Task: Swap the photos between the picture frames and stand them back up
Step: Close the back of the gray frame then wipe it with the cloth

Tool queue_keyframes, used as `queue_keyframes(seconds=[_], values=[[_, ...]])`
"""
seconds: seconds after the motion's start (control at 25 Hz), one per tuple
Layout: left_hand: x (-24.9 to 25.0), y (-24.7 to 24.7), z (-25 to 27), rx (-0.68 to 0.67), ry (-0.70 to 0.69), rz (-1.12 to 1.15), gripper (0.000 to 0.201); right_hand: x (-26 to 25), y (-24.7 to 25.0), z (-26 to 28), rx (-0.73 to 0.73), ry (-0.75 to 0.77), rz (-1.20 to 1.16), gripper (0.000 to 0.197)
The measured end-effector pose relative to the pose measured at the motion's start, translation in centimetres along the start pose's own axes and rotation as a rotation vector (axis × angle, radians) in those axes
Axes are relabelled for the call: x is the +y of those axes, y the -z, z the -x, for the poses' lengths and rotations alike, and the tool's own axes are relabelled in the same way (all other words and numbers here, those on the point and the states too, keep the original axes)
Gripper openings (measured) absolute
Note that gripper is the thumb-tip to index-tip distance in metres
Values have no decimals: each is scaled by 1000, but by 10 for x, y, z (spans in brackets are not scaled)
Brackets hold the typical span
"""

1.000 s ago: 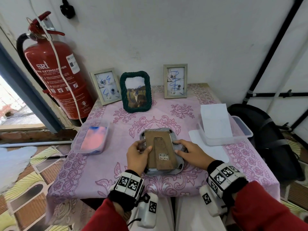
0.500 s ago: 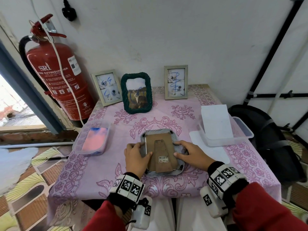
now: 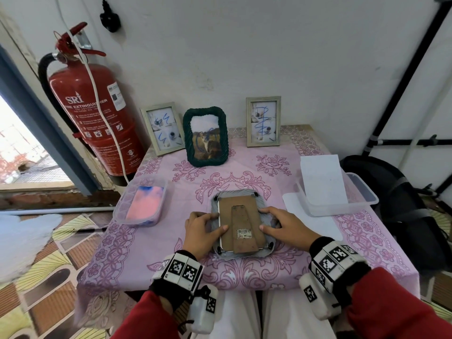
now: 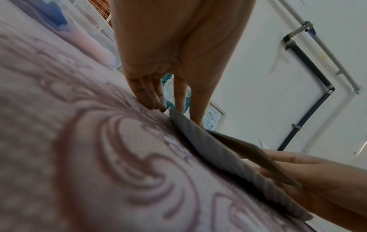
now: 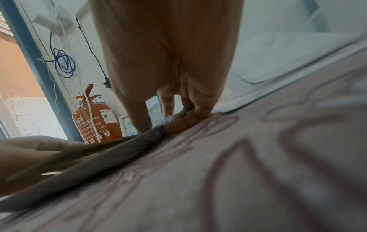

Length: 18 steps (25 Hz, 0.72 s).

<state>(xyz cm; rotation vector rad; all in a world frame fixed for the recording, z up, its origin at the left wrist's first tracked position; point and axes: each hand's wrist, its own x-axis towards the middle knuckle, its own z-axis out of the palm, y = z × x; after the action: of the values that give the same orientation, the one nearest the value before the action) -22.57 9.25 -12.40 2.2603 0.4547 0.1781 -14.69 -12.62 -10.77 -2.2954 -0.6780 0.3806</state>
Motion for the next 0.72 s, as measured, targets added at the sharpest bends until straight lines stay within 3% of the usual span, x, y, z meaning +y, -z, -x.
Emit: queue_keyframes(seconds=[0.28, 0.48, 0.72], values=[[-1, 3, 3, -64, -21, -20, 54, -2, 0, -2, -60, -7, 25, 50], [2, 12, -5, -129, 12, 0, 49, -9, 7, -11, -156, -65, 85, 46], [15, 21, -35, -142, 68, -148, 70, -22, 19, -40, -61, -128, 312, 56]])
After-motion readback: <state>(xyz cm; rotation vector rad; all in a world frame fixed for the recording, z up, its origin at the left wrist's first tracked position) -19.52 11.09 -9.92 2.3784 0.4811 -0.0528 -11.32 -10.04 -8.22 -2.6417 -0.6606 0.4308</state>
